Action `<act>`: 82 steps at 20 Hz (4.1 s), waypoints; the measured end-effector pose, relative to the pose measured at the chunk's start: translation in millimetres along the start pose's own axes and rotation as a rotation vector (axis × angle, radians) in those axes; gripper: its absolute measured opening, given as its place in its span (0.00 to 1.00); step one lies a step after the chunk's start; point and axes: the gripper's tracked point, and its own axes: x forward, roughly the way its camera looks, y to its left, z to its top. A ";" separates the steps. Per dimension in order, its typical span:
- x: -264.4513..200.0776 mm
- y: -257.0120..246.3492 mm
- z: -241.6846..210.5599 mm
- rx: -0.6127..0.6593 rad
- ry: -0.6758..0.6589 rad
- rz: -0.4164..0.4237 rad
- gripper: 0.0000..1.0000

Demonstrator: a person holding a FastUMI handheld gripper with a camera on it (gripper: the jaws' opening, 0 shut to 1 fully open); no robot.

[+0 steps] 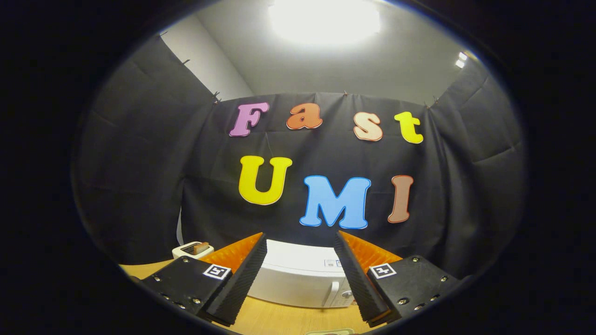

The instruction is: Open the microwave, put the food inside, and close the microwave door.

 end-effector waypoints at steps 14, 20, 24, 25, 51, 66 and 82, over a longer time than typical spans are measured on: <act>-15.6 -51.1 -75.3 0.043 0.077 -0.006 0.93; -24.9 -72.5 -117.7 0.044 0.108 -0.005 0.93; -21.7 -83.0 -144.8 0.086 0.138 0.006 0.93; -22.3 -87.2 -153.9 0.096 0.148 0.004 0.93; 115.7 -92.0 -323.2 0.098 0.314 -0.047 0.87; 157.3 -87.6 -349.1 0.161 0.354 -0.094 0.30; 107.1 -71.3 -336.6 0.094 0.350 -0.072 0.12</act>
